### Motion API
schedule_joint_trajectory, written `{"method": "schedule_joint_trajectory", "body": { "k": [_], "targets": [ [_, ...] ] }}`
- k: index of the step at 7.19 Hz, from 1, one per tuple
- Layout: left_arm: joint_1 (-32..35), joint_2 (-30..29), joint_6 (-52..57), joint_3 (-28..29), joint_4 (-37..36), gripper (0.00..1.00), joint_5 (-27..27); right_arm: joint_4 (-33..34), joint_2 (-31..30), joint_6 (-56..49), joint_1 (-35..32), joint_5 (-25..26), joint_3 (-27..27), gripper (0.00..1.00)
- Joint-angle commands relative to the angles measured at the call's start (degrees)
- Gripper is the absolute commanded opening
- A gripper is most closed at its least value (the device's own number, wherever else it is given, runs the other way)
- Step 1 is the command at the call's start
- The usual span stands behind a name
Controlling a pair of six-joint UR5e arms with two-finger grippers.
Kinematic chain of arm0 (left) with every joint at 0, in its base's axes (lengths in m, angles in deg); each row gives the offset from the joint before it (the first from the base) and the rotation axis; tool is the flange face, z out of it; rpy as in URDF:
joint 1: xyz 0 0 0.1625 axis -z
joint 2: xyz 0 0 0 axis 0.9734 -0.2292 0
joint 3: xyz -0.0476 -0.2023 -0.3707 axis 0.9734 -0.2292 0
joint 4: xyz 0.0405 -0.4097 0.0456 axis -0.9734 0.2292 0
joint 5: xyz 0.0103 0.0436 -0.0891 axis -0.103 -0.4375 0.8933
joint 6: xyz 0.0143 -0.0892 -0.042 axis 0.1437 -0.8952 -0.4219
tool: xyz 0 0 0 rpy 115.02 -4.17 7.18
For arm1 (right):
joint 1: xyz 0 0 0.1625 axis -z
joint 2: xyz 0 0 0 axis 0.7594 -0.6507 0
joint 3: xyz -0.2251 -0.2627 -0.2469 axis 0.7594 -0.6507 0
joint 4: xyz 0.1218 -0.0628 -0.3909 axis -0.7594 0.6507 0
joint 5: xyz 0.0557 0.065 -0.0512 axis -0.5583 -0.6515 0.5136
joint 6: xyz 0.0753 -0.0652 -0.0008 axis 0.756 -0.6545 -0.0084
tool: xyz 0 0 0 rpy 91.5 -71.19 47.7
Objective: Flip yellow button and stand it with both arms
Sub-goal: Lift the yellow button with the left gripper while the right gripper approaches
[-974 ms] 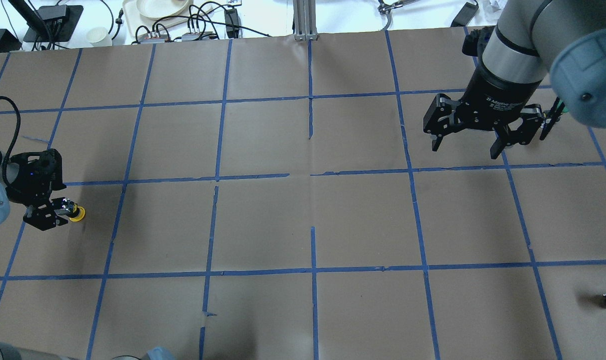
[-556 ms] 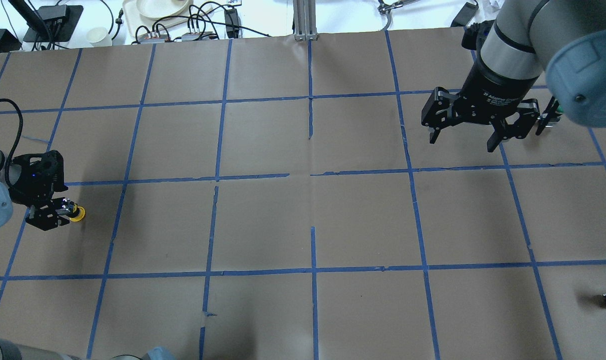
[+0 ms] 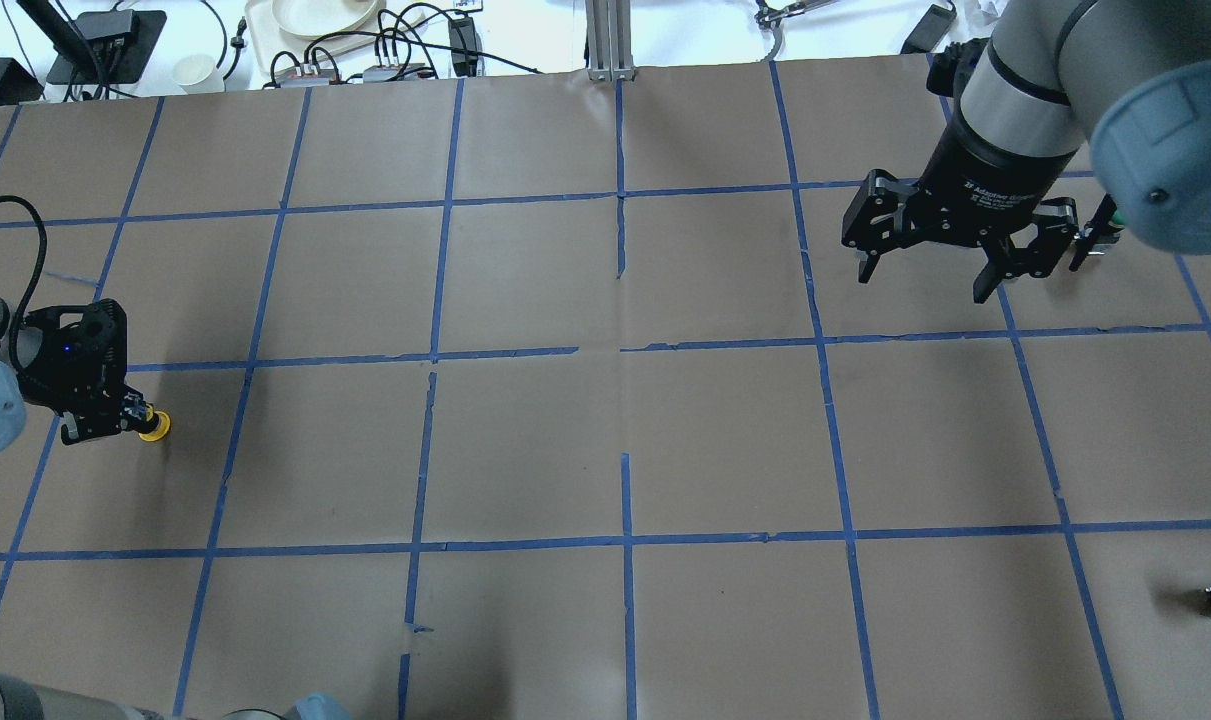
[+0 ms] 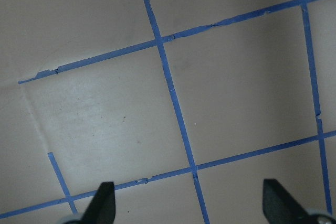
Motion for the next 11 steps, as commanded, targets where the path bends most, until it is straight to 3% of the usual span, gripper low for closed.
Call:
{"method": "schedule_joint_trajectory", "body": {
  "k": [1, 3, 5, 6, 7, 9, 11],
  "targets": [
    [0.62, 1.55, -2.61, 0.19, 0.73, 0.16, 0.42, 3.26, 0.0, 0.61, 0.0, 0.44, -0.03, 1.0],
    [3.68, 4.53, -12.08, 0.8, 7.19, 0.16, 5.39, 3.64, 1.22, 2.87, 0.17, 0.44, -0.47, 1.0],
    [12.63, 10.76, -28.18, 7.27, 25.34, 0.16, 7.54, 3.64, 2.89, 9.82, 1.49, -3.31, -1.52, 1.0],
    [15.28, 11.31, -32.55, 11.23, 34.49, 0.16, 11.11, 3.46, 3.16, 11.4, 3.06, -6.13, -2.74, 1.0],
    [17.22, 10.88, -38.78, 15.27, 43.89, 0.15, 18.02, 3.37, 3.25, 15.07, 4.99, -11.11, -3.28, 1.0],
    [23.18, 11.49, -49.25, 18.03, 55.97, 0.15, 35.92, 3.37, 3.17, 26.3, 7.9, -24.63, -3.63, 1.0],
    [29.43, 12.98, -60.58, 17.34, 56.9, 0.15, 53.25, 3.9, 2.82, 36.42, 7.91, -34.32, -3.55, 1.0]
  ]
}}
